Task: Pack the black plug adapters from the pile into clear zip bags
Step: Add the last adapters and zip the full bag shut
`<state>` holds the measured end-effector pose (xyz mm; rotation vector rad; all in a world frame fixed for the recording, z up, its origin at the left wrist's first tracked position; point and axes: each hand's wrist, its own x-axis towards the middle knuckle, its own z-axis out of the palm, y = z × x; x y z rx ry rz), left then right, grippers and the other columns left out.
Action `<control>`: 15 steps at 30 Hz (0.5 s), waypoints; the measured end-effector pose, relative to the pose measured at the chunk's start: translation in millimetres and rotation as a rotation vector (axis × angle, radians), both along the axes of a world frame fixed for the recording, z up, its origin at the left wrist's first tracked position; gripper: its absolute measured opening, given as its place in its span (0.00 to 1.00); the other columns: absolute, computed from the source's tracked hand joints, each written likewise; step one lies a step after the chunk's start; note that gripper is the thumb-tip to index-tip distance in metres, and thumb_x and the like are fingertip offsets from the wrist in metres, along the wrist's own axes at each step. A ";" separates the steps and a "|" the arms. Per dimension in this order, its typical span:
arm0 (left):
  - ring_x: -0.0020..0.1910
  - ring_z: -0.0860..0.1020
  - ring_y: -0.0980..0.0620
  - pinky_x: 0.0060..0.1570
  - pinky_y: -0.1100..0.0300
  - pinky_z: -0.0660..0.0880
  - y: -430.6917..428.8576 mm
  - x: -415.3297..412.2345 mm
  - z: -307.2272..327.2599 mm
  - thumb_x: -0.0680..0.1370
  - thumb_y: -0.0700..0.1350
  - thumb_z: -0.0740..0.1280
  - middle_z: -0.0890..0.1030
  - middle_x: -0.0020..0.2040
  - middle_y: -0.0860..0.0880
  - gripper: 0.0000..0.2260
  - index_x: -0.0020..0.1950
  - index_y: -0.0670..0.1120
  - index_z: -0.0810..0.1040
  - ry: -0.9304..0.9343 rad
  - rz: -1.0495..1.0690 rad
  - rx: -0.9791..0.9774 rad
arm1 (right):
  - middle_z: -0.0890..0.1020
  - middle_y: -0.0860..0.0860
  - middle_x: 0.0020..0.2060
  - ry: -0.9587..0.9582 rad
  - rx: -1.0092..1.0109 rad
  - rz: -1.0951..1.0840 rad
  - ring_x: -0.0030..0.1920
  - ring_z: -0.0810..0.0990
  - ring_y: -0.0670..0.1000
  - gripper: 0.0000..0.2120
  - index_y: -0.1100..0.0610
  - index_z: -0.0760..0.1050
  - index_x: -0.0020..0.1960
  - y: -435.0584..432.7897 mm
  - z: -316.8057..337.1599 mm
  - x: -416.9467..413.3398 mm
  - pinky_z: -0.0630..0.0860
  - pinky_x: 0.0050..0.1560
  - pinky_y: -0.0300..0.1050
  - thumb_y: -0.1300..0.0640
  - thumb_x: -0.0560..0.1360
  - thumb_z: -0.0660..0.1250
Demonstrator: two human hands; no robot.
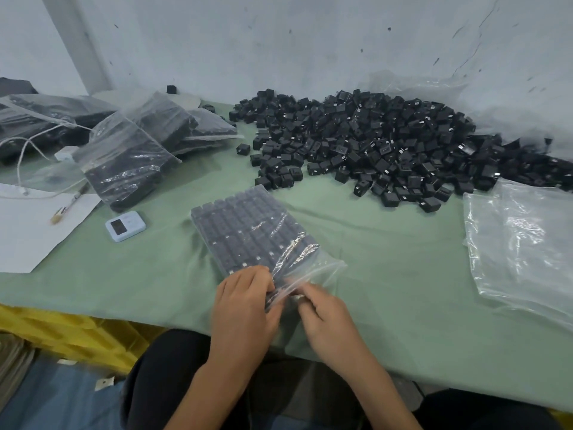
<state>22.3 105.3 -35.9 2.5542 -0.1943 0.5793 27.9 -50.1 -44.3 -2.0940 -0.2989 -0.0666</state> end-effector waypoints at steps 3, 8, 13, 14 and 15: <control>0.47 0.76 0.47 0.49 0.57 0.66 -1.1 -0.3 -4.3 0.66 0.43 0.80 0.78 0.46 0.53 0.18 0.41 0.50 0.71 0.011 0.005 -0.024 | 0.84 0.42 0.50 0.123 -0.029 0.198 0.53 0.80 0.42 0.19 0.46 0.80 0.56 -17.5 16.3 1.3 0.75 0.58 0.40 0.63 0.74 0.60; 0.51 0.76 0.49 0.53 0.60 0.65 -0.8 2.0 -10.2 0.69 0.46 0.76 0.79 0.52 0.55 0.12 0.46 0.52 0.74 -0.056 0.005 -0.060 | 0.83 0.37 0.36 0.085 -0.056 -0.038 0.37 0.78 0.36 0.17 0.40 0.82 0.39 -86.5 51.0 57.4 0.71 0.39 0.30 0.61 0.72 0.63; 0.53 0.76 0.50 0.56 0.60 0.66 -1.5 3.8 -16.3 0.69 0.47 0.76 0.81 0.53 0.53 0.12 0.47 0.51 0.77 -0.102 0.015 -0.065 | 0.80 0.53 0.57 -0.106 -0.475 -0.503 0.57 0.77 0.55 0.13 0.53 0.79 0.60 -141.5 49.9 171.6 0.72 0.57 0.49 0.60 0.78 0.61; 0.53 0.75 0.50 0.57 0.61 0.66 -1.9 4.0 -16.2 0.69 0.49 0.74 0.81 0.53 0.53 0.10 0.47 0.51 0.77 -0.117 0.013 -0.071 | 0.77 0.55 0.61 -0.057 -0.531 -0.514 0.62 0.74 0.58 0.15 0.54 0.77 0.63 -149.3 43.8 189.5 0.71 0.60 0.51 0.60 0.79 0.61; 0.54 0.75 0.51 0.57 0.61 0.65 -2.1 4.2 -16.1 0.70 0.51 0.72 0.81 0.53 0.53 0.09 0.47 0.51 0.78 -0.129 0.011 -0.074 | 0.75 0.56 0.64 -0.008 -0.580 -0.514 0.65 0.71 0.60 0.16 0.54 0.74 0.66 -155.4 37.5 203.8 0.70 0.62 0.53 0.59 0.79 0.60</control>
